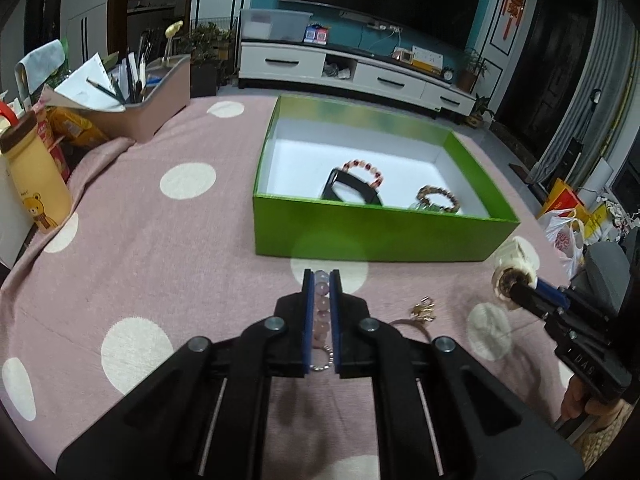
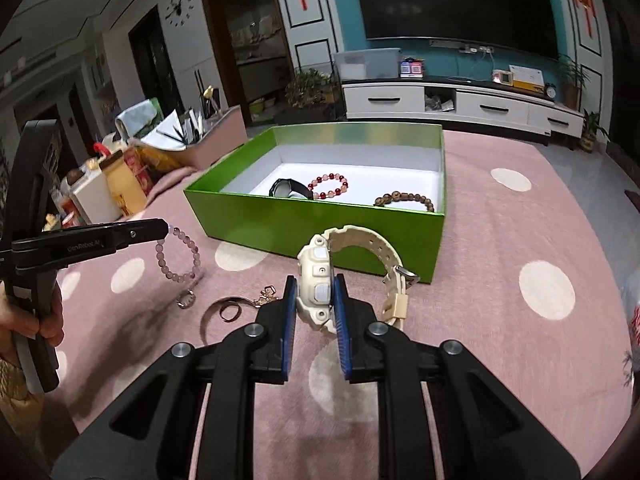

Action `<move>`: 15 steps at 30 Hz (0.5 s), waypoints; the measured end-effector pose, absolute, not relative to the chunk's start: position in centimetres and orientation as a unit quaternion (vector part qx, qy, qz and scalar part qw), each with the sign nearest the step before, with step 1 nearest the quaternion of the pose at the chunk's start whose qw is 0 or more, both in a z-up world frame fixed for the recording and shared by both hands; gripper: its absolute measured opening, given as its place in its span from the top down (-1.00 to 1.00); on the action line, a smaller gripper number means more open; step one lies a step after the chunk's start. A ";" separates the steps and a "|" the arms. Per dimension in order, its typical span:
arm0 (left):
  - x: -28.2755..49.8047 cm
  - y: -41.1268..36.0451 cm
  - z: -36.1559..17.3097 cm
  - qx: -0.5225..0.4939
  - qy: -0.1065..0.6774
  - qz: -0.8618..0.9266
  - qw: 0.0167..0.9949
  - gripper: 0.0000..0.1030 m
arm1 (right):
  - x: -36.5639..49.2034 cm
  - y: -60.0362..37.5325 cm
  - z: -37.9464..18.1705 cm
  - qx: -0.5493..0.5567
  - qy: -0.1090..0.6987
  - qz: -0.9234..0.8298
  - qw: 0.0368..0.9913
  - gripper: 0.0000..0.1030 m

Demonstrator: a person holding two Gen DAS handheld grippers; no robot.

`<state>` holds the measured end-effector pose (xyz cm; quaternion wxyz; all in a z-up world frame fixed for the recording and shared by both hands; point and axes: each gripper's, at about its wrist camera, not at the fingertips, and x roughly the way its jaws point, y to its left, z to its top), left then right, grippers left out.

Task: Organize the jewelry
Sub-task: 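Carry the pink bracelet with the left tool while the right tool carries the cream watch over the box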

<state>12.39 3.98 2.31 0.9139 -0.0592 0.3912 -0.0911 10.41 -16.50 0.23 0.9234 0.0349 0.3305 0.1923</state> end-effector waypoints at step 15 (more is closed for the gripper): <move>10.1 3.5 6.0 -0.055 0.361 -0.094 0.926 0.87 | 7.4 -15.9 2.7 0.036 0.298 0.204 0.932 0.65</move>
